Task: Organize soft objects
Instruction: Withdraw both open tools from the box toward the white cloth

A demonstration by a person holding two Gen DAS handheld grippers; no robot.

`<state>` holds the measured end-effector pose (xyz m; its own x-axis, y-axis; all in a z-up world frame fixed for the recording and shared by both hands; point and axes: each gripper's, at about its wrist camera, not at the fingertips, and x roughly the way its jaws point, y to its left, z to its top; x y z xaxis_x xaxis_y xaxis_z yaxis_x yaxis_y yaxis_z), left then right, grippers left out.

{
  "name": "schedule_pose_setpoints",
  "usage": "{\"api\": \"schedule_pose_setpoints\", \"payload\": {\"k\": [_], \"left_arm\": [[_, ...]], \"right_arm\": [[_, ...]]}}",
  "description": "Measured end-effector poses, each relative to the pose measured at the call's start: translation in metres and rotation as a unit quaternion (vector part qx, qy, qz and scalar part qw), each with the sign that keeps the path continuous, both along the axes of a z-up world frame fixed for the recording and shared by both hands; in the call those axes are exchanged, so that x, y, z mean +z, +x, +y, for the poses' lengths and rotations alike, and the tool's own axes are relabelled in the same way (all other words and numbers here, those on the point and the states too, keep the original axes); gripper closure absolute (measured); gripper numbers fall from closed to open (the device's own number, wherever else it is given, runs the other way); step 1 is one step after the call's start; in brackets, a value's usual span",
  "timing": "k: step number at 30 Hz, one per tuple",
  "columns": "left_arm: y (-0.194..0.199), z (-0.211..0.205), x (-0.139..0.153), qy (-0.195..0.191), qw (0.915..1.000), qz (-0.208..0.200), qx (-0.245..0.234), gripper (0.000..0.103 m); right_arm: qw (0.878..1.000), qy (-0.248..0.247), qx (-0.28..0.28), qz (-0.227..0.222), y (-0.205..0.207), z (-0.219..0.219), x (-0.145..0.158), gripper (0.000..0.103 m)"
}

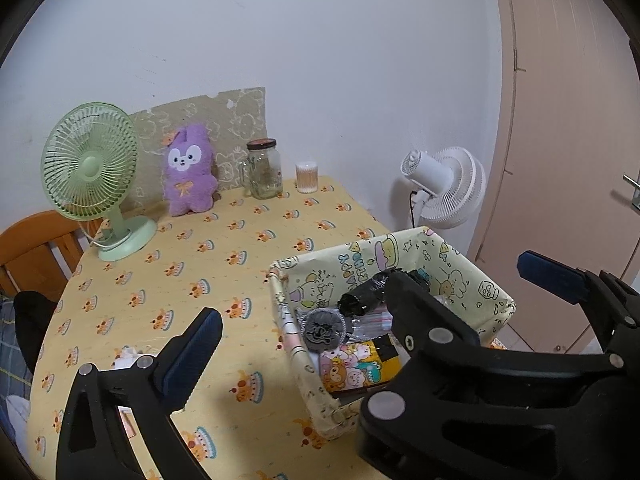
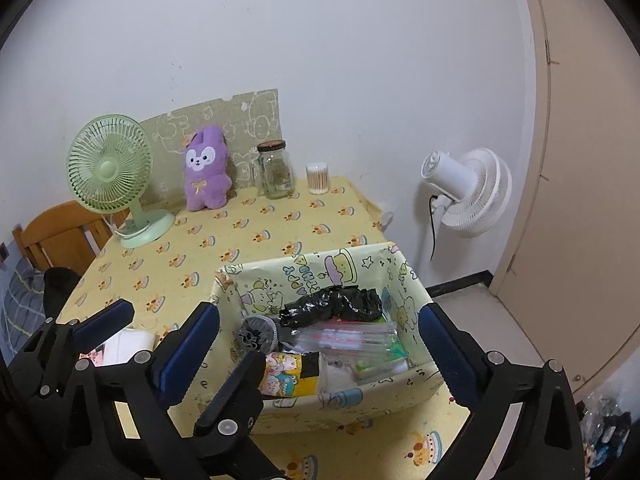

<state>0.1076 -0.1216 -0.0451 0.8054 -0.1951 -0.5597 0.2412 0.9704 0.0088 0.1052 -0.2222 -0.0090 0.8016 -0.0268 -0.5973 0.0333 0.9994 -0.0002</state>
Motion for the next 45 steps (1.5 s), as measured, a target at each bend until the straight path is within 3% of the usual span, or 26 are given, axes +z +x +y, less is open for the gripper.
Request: {"api": "schedule_pose_setpoints", "payload": {"k": [21, 45], "left_arm": [[-0.026, 0.041, 0.016, 0.001, 0.9995, -0.024, 0.020, 0.000], [-0.031, 0.090, 0.002, 0.013, 0.9981, -0.023, 0.055, 0.000]], "right_arm": [[1.000, -0.003, 0.016, -0.022, -0.022, 0.043, 0.017, 0.000], [0.998, 0.017, 0.061, -0.019, -0.022, 0.092, -0.003, 0.000]]}}
